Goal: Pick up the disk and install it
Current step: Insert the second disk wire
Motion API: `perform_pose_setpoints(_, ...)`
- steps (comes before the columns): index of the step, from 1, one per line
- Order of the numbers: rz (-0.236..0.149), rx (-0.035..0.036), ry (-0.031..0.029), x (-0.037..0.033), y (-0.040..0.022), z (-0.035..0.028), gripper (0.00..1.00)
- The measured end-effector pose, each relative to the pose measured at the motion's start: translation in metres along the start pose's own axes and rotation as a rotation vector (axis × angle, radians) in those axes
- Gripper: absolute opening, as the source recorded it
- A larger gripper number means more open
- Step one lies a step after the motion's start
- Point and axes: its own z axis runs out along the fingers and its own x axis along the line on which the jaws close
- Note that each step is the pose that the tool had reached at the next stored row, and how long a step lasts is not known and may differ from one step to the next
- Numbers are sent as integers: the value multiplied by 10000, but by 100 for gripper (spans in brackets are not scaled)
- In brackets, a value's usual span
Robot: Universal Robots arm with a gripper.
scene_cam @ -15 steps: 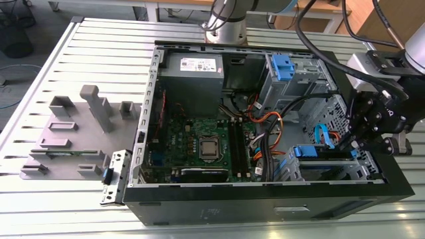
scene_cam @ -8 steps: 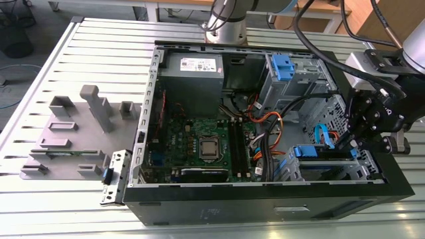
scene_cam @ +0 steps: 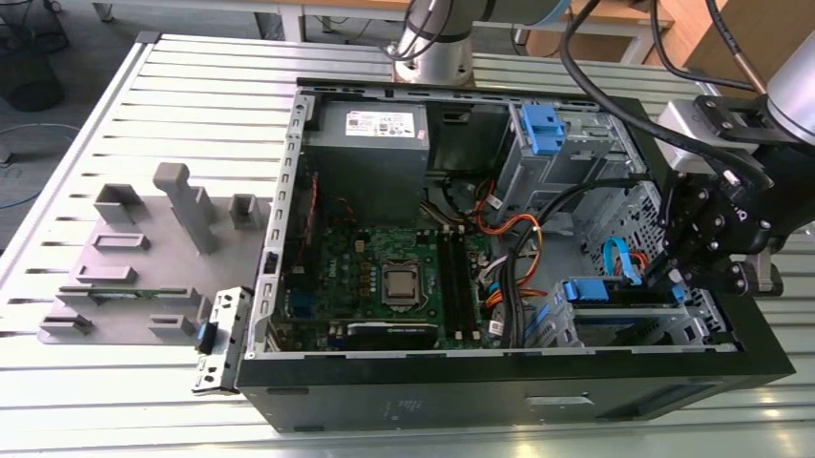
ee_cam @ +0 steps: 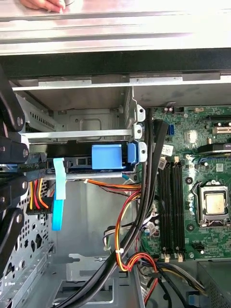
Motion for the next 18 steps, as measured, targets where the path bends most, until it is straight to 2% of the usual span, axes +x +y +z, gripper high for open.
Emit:
perform_pose_setpoints(8, -1, 1, 20, -18, 2, 1, 16)
perform_pose_setpoints(14, 2, 5, 93, -18, 7, 0, 16)
perform_pose_setpoints(18, 1, 5, 99, -19, 14, 1, 16)
